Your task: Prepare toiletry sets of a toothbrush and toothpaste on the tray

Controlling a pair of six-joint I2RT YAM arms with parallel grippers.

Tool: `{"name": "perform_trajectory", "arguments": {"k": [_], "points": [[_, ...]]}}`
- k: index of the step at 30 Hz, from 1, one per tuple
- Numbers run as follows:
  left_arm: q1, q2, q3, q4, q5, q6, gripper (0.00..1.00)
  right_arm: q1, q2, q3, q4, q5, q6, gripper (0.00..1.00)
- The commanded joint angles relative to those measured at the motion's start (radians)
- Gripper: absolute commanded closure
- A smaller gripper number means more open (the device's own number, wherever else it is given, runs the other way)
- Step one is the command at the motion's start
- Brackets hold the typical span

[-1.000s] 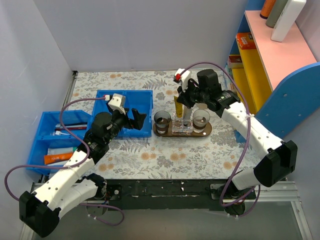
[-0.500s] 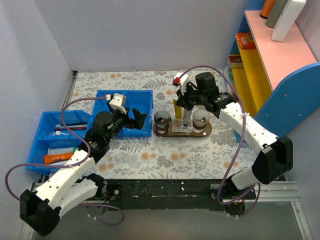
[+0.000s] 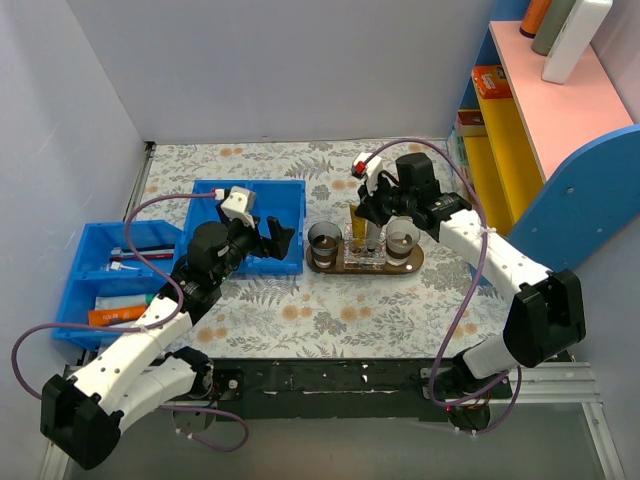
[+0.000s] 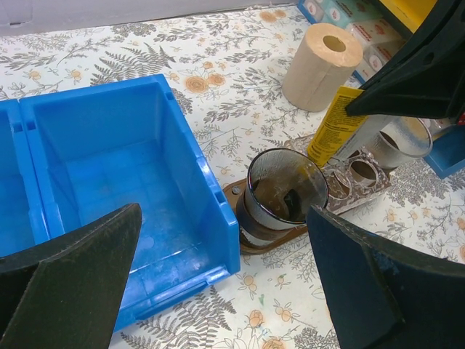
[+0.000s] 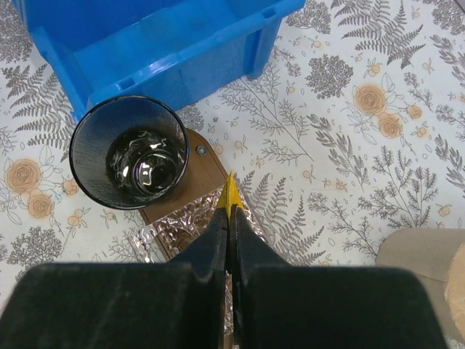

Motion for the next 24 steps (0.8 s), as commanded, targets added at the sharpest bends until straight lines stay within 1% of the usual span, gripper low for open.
{"name": "perform_trajectory", "arguments": {"k": [1,13,15,16,24], "points": [[0.004,0.002,0.0,0.009,0.009,0.018,0.02,-0.017,-0.015,-0.03,0.102,-0.052,0.014,0.99],[0.004,0.017,0.003,0.008,0.009,0.019,0.02,-0.027,-0.01,-0.072,0.177,-0.089,0.04,0.99],[0.004,0.019,0.005,0.008,0.009,0.019,0.02,-0.027,-0.005,-0.076,0.182,-0.094,0.043,0.99],[0.004,0.017,0.005,0.008,0.037,0.021,0.02,-0.027,-0.001,-0.076,0.182,-0.097,0.043,0.99],[0.004,0.016,0.003,0.008,0.041,0.019,0.02,-0.027,0.014,-0.092,0.182,-0.09,0.037,0.99]]}}
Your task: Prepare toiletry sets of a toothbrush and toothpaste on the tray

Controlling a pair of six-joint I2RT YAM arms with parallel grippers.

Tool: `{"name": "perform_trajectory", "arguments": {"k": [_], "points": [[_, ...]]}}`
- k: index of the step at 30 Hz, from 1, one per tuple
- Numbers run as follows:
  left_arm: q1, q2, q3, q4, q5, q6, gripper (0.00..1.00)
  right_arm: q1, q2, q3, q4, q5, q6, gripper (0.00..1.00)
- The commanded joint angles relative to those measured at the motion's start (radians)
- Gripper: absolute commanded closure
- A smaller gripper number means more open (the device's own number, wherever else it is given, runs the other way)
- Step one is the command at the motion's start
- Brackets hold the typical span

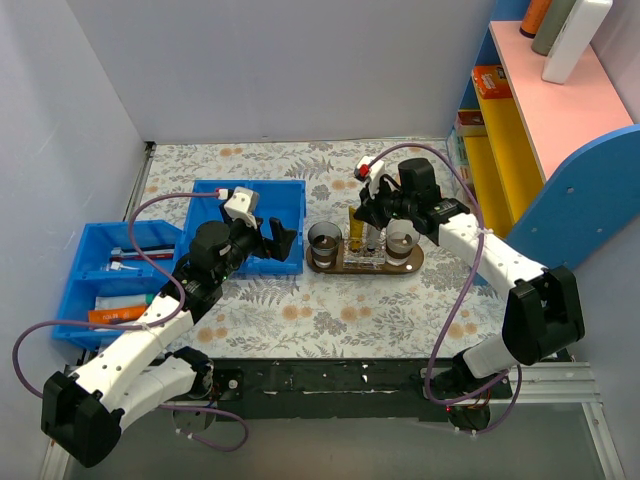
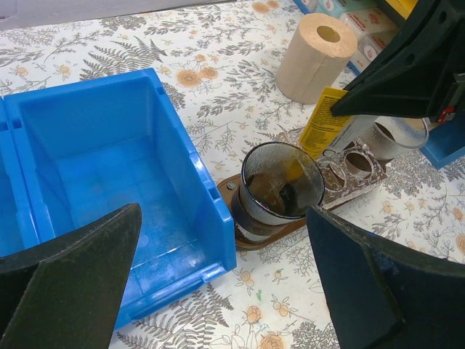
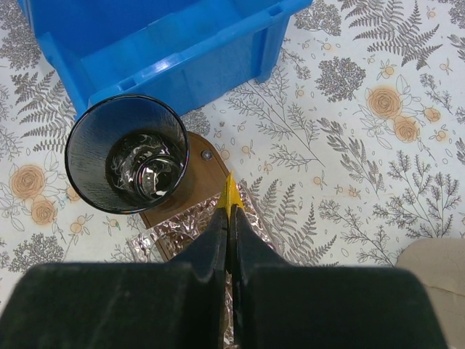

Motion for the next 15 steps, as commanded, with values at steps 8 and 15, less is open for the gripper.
{"name": "perform_trajectory", "arguments": {"k": [8,15], "points": [[0.004,0.0,0.003,0.009,0.018,0.015,0.02,-0.003,0.013,-0.028,0.073,-0.024,-0.001,0.99],[0.004,0.003,0.005,0.009,0.024,0.013,0.02,-0.003,0.015,-0.031,0.067,-0.027,-0.001,0.97]]}}
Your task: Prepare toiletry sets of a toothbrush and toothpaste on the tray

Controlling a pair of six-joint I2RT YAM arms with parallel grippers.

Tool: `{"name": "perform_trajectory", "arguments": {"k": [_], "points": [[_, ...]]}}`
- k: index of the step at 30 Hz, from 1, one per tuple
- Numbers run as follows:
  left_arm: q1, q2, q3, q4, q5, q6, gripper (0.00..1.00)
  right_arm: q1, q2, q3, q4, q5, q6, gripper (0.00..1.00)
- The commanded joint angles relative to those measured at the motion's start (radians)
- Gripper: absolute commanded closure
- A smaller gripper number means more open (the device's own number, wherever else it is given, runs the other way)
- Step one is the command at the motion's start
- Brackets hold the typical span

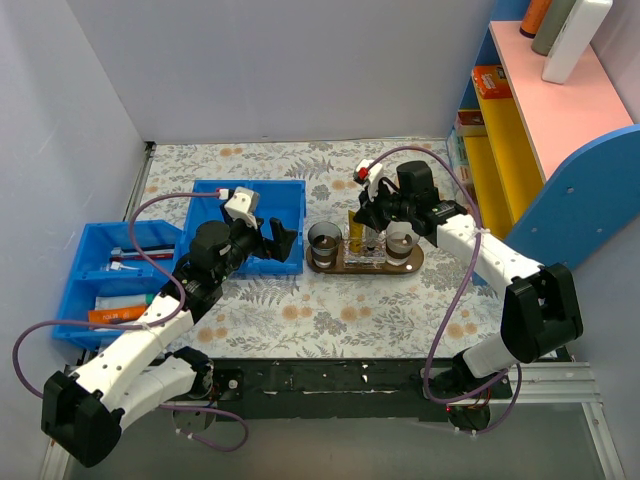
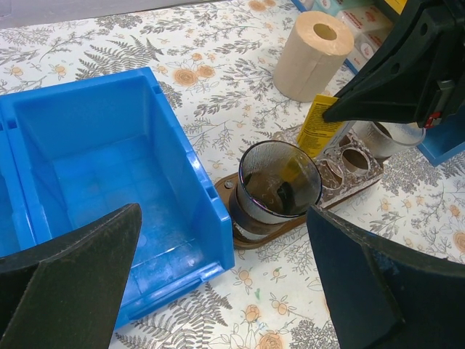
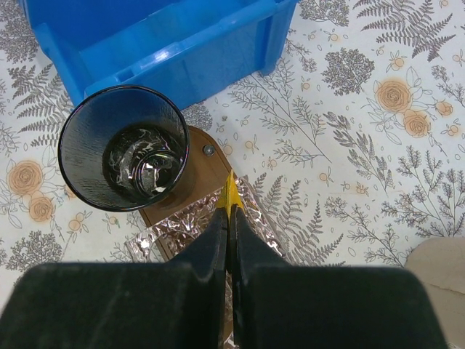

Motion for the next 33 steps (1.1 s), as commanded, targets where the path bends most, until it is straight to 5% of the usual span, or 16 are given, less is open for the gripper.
{"name": "perform_trajectory", "arguments": {"k": [1,19,33], "points": [[0.004,0.002,0.005,0.009,0.012,0.014,0.02,-0.003,-0.002,-0.004,0.04,-0.023,0.0,0.96],[0.005,0.002,0.006,0.012,0.035,0.01,0.02,-0.003,-0.034,0.03,0.009,-0.003,0.003,0.59],[0.004,-0.007,0.008,0.011,0.043,0.008,0.02,-0.005,-0.075,0.064,-0.01,-0.003,0.015,0.53]]}}
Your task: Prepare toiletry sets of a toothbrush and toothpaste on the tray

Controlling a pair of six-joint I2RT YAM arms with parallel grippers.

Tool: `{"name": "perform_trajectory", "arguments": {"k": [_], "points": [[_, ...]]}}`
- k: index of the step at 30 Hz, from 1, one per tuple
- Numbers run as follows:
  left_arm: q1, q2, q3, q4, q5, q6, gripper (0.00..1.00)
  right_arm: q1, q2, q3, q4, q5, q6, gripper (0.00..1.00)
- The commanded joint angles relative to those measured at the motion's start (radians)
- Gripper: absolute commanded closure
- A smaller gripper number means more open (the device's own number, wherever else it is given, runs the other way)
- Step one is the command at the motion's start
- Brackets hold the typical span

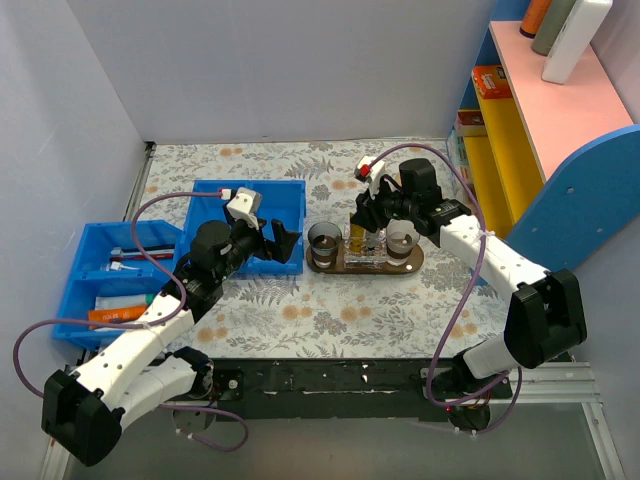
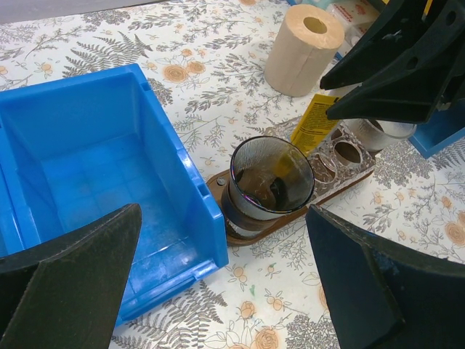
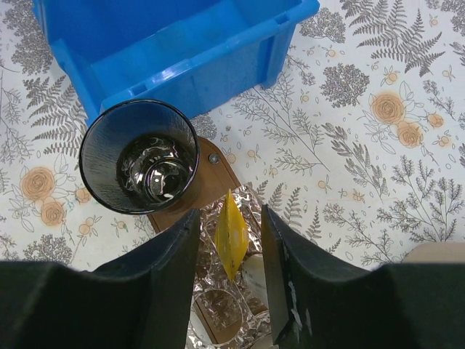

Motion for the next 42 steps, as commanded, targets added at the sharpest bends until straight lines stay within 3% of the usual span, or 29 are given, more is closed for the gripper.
{"name": "perform_trajectory", "arguments": {"k": [1,14,22,29,33,35,37,39,42], "points": [[0.005,-0.013,0.006,0.01,0.009,0.009,0.02,-0.003,-0.051,0.055,0.0,0.003,0.006,0.53],[0.004,-0.045,0.0,0.007,-0.003,0.001,0.02,-0.003,-0.127,0.084,0.009,0.026,0.049,0.47],[0.004,-0.096,-0.008,-0.017,-0.116,-0.071,0.02,-0.02,-0.171,0.133,-0.008,0.13,0.121,0.51],[0.022,-0.079,0.179,-0.408,-0.431,-0.327,0.02,-0.118,-0.199,0.156,-0.066,0.135,0.167,0.58],[0.117,-0.085,0.284,-0.549,-0.496,-0.436,0.12,-0.167,-0.214,0.141,-0.074,0.141,0.189,0.61],[0.188,-0.053,0.322,-0.557,-0.439,-0.451,0.16,-0.183,-0.216,0.133,-0.068,0.15,0.213,0.62],[0.325,-0.001,0.347,-0.547,-0.3,-0.465,0.16,-0.203,-0.208,0.133,-0.057,0.16,0.25,0.64],[0.448,0.099,0.403,-0.585,-0.255,-0.54,0.18,-0.218,-0.193,0.138,-0.046,0.188,0.285,0.65],[0.513,0.125,0.421,-0.668,-0.371,-0.657,0.19,-0.218,-0.188,0.09,0.035,0.265,0.377,0.66]]}}
